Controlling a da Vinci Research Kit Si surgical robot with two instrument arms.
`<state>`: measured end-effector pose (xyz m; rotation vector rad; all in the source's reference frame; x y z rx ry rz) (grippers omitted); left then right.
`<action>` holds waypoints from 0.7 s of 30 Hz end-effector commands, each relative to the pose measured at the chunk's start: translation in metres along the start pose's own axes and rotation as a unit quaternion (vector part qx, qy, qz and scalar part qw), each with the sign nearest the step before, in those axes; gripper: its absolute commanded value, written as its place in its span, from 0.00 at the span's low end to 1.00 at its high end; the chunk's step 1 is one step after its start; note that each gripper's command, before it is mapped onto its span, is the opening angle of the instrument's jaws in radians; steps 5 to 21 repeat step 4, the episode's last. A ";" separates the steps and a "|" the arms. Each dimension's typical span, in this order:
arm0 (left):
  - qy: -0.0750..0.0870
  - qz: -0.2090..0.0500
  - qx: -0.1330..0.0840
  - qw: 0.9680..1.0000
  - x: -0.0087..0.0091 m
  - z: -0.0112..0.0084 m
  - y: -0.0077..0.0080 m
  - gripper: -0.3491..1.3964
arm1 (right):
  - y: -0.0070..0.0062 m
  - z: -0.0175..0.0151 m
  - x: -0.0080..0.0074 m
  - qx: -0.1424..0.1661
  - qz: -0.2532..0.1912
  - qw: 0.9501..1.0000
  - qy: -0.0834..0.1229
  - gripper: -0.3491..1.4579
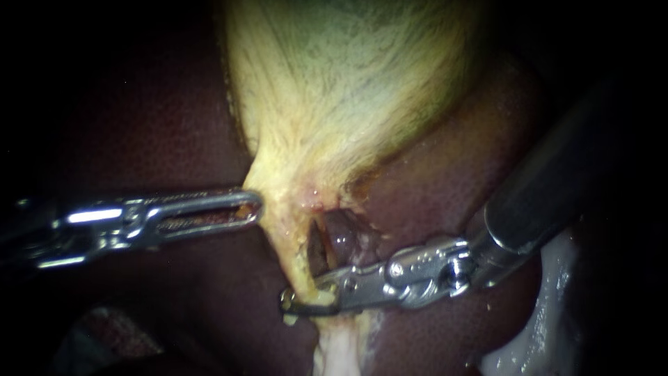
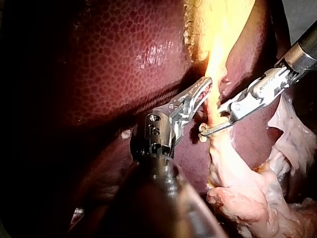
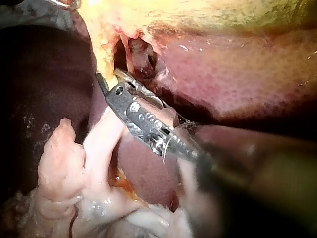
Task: Clipping second clip left tube
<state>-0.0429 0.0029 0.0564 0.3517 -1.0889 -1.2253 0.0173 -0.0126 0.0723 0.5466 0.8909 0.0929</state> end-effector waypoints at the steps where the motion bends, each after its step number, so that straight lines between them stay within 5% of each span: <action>1: 0.000 0.000 0.000 1.000 0.0000 0.0000 0.0000 0.00 | 0.0000 0.0000 0.0000 0.000 0.000 1.000 0.000 0.00; 21: 0.000 0.000 0.000 1.000 0.0000 0.0001 0.0000 0.00 | 0.0000 0.0000 0.0000 0.000 0.000 1.000 0.000 0.00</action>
